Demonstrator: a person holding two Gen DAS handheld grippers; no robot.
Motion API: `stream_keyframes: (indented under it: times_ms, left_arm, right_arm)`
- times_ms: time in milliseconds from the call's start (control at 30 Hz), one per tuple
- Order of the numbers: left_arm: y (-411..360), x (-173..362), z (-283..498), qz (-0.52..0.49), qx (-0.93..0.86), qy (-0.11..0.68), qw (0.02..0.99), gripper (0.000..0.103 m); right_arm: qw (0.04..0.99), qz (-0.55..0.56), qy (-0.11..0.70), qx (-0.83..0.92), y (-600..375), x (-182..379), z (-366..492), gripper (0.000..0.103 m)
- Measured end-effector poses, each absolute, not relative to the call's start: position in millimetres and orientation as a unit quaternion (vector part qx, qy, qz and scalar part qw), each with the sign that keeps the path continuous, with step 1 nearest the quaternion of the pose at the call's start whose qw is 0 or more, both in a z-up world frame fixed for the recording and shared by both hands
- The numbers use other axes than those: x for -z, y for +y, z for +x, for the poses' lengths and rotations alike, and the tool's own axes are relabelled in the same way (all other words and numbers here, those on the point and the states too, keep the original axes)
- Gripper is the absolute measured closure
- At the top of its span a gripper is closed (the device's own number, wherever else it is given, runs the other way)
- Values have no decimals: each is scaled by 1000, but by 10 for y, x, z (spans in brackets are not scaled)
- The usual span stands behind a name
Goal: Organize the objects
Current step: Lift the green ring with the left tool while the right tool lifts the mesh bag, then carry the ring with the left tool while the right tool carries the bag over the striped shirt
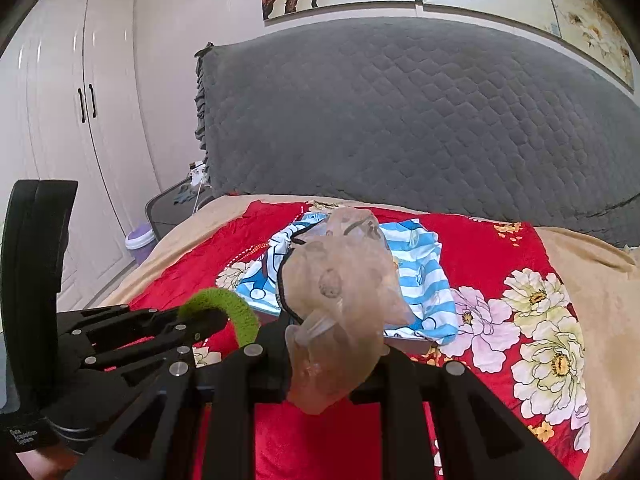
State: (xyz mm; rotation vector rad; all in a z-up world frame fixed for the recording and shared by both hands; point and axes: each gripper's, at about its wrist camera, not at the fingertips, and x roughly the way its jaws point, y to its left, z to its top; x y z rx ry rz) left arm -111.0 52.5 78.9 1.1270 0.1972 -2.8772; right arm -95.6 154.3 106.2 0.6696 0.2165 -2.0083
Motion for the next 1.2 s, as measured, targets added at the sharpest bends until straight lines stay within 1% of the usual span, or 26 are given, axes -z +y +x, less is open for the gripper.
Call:
stream_keyframes:
  times_ms: [1200]
  left_arm:
    - [415,-651,-1916,378,924,55,22,91]
  right_arm:
    - [483,288,89,822,1140,-994,-1523,84]
